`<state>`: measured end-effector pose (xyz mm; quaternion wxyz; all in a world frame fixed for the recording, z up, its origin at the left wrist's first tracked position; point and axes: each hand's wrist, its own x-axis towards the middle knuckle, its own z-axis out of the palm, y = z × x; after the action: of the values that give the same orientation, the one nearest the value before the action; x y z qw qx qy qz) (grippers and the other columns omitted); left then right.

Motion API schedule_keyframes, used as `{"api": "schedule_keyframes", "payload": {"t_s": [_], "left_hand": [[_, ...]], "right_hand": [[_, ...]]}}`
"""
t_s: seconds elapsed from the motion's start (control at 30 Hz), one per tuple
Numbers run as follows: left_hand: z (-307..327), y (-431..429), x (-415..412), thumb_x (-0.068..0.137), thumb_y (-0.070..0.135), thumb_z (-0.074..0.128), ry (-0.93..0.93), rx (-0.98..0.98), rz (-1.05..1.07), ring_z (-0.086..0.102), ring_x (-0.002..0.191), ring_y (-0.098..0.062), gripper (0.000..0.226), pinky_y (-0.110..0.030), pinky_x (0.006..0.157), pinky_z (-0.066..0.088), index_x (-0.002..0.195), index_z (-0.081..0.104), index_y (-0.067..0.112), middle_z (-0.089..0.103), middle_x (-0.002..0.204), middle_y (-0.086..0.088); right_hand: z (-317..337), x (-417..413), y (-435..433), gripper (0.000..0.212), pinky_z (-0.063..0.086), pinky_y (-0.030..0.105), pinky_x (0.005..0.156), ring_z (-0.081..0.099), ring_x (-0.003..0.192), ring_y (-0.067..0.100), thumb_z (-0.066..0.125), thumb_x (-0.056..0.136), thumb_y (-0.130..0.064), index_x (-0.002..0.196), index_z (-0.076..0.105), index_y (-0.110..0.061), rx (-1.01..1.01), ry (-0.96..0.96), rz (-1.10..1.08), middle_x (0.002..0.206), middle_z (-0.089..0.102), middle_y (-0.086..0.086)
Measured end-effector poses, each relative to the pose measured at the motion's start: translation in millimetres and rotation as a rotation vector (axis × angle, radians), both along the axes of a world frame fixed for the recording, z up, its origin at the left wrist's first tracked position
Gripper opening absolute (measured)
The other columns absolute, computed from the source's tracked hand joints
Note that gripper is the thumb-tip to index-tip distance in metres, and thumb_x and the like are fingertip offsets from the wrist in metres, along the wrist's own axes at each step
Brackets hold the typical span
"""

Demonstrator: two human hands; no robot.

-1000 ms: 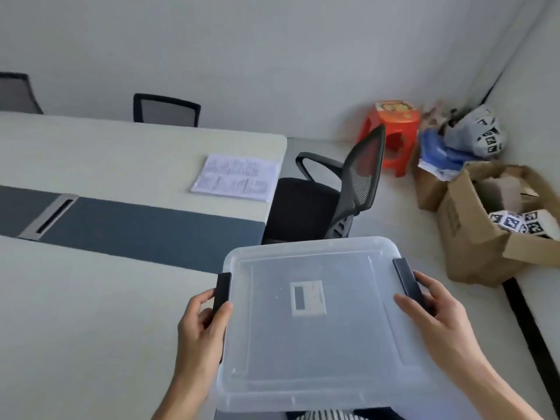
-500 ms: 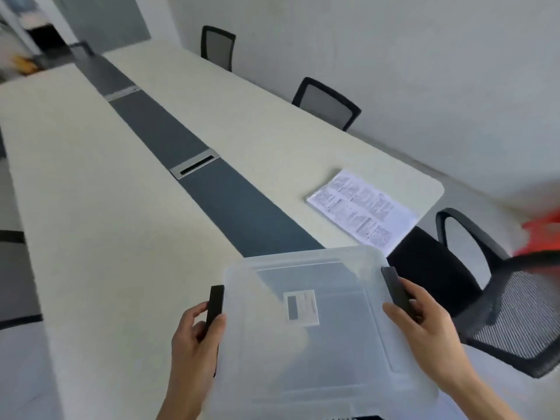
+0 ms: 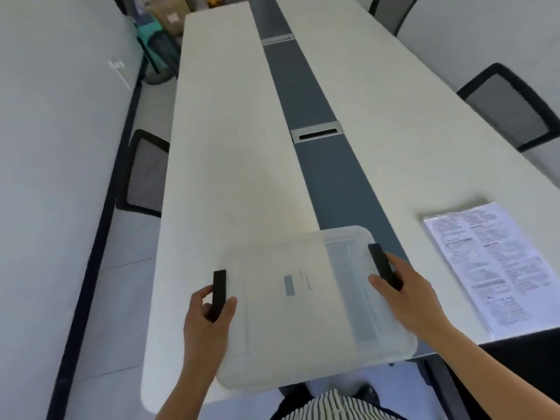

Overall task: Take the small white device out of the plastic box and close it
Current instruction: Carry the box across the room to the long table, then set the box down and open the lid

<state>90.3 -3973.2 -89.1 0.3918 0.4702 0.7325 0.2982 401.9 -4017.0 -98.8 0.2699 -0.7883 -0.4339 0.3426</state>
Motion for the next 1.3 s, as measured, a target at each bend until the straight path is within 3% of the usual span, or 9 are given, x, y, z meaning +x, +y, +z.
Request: {"api": "schedule_keyframes", "payload": {"t_s": [0.2, 0.43, 0.53, 0.73, 0.87, 0.93, 1.1, 1.23, 1.3], "left_hand": [[-23, 35, -39, 0.085, 0.028, 0.064, 0.093, -0.040, -0.043, 0.054, 0.055, -0.020, 0.043, -0.030, 0.049, 0.045, 0.124, 0.046, 0.022, 0.060, 0.074, -0.007], [-48, 51, -65, 0.086, 0.026, 0.063, 0.077, -0.153, -0.132, 0.057, 0.066, -0.019, 0.050, -0.027, 0.058, 0.044, 0.132, 0.045, 0.017, 0.061, 0.077, -0.005], [-52, 53, -71, 0.087, 0.026, 0.063, 0.050, -0.191, -0.143, 0.060, 0.069, -0.020, 0.048, -0.027, 0.059, 0.045, 0.132, 0.047, 0.018, 0.066, 0.078, -0.006], [-51, 61, -86, 0.088, 0.021, 0.064, -0.142, -0.298, -0.159, 0.062, 0.077, -0.025, 0.041, -0.032, 0.068, 0.051, 0.126, 0.050, 0.018, 0.071, 0.089, -0.012], [-57, 60, -105, 0.087, 0.016, 0.065, -0.357, -0.366, -0.121, 0.068, 0.090, -0.029, 0.042, -0.037, 0.079, 0.054, 0.127, 0.054, 0.015, 0.075, 0.092, -0.016], [-61, 58, -107, 0.086, 0.014, 0.066, -0.385, -0.366, -0.097, 0.068, 0.092, -0.030, 0.045, -0.038, 0.082, 0.053, 0.128, 0.054, 0.015, 0.075, 0.093, -0.016], [-61, 56, -104, 0.076, 0.018, 0.077, -0.114, -0.177, -0.093, 0.062, 0.100, -0.023, 0.060, -0.031, 0.081, 0.049, 0.129, 0.049, 0.022, 0.064, 0.111, -0.004], [-62, 48, -99, 0.078, 0.029, 0.073, 0.231, -0.029, -0.205, 0.055, 0.112, -0.023, 0.031, -0.036, 0.090, 0.046, 0.106, 0.065, 0.019, 0.056, 0.123, 0.000], [-63, 43, -94, 0.083, 0.032, 0.068, 0.294, -0.054, -0.236, 0.055, 0.114, -0.023, 0.019, -0.039, 0.093, 0.046, 0.096, 0.068, 0.019, 0.057, 0.126, -0.002]], "right_hand": [[-31, -38, 33, 0.056, 0.053, 0.035, 0.077, 0.061, 0.088, 0.019, 0.055, 0.089, -0.040, 0.141, 0.040, -0.027, -0.075, -0.023, 0.044, 0.102, 0.061, -0.005], [-52, -60, 46, 0.053, 0.051, 0.031, 0.074, 0.060, 0.087, 0.016, 0.056, 0.090, -0.032, 0.140, 0.042, -0.026, -0.111, -0.006, 0.019, 0.101, 0.060, -0.010], [-52, -61, 52, 0.051, 0.055, 0.035, 0.075, 0.061, 0.086, 0.016, 0.057, 0.089, -0.031, 0.138, 0.043, -0.028, -0.112, 0.020, 0.024, 0.100, 0.061, -0.010], [-53, -52, 57, 0.049, 0.060, 0.047, 0.071, 0.066, 0.087, 0.023, 0.059, 0.089, -0.027, 0.135, 0.046, -0.036, -0.150, 0.187, -0.005, 0.098, 0.067, -0.002], [-49, -43, 57, 0.046, 0.057, 0.032, 0.066, 0.067, 0.087, 0.019, 0.058, 0.092, -0.020, 0.135, 0.049, -0.031, -0.163, 0.389, -0.056, 0.099, 0.070, 0.002], [-47, -36, 57, 0.045, 0.055, 0.031, 0.071, 0.069, 0.091, 0.018, 0.057, 0.093, -0.018, 0.136, 0.050, -0.027, -0.193, 0.533, -0.098, 0.103, 0.072, 0.001], [-51, -30, 54, 0.048, 0.053, 0.045, 0.088, 0.068, 0.098, 0.024, 0.060, 0.091, -0.024, 0.137, 0.050, -0.025, -0.221, 0.546, -0.160, 0.107, 0.072, 0.002], [-47, -37, 44, 0.058, 0.048, 0.040, 0.093, 0.061, 0.106, 0.017, 0.064, 0.085, -0.040, 0.139, 0.046, -0.026, -0.174, 0.214, -0.158, 0.114, 0.067, -0.004], [-41, -45, 36, 0.054, 0.047, 0.039, 0.093, 0.058, 0.110, 0.017, 0.060, 0.085, -0.047, 0.135, 0.050, -0.028, -0.161, 0.032, -0.120, 0.126, 0.061, -0.005]]}}
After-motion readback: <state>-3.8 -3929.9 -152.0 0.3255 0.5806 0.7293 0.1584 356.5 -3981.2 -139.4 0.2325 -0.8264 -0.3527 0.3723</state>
